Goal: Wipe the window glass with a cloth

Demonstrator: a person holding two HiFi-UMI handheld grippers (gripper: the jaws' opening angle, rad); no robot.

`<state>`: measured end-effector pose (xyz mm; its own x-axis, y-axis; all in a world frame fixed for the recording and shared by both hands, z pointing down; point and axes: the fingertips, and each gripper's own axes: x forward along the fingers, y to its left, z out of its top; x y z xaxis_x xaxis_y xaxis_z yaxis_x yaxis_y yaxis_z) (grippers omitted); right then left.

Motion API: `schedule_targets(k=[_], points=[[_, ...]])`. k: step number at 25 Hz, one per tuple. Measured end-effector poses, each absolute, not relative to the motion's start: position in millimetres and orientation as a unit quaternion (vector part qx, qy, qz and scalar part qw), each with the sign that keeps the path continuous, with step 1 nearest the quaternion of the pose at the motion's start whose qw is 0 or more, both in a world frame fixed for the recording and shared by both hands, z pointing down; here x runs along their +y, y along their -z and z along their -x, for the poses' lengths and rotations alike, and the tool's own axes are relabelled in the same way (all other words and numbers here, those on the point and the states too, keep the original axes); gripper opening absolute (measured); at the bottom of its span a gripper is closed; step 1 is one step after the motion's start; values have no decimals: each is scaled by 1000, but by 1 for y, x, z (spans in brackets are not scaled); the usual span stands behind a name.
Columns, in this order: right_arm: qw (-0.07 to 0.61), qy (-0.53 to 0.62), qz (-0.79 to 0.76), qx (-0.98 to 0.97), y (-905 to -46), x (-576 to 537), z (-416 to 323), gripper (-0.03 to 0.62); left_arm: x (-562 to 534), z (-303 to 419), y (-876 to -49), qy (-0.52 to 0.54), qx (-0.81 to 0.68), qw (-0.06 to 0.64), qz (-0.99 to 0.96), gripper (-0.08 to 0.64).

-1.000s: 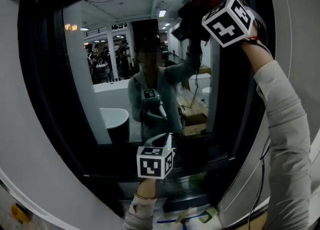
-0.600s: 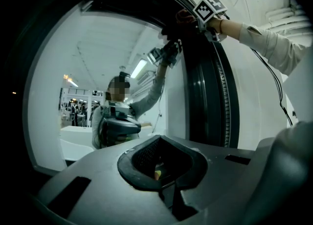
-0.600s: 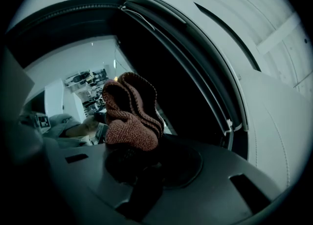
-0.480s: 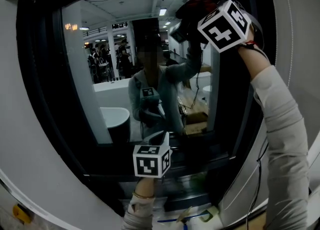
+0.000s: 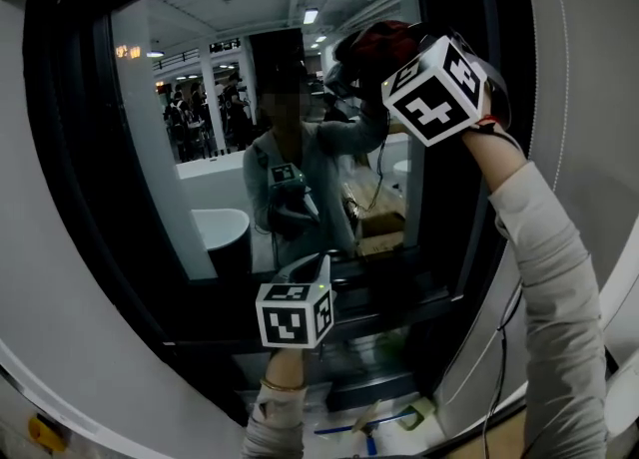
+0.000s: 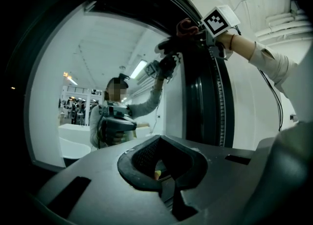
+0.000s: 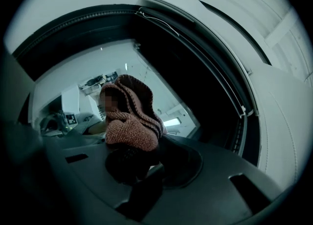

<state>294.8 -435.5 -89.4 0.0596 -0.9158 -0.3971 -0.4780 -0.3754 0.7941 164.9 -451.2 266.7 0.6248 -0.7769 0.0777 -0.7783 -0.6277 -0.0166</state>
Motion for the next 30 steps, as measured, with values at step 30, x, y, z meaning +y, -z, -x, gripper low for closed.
schedule_targets(k=[30], points=[[292, 330, -660, -609, -127, -454, -293, 43, -420, -141, -305, -53, -418, 28, -907, 3]])
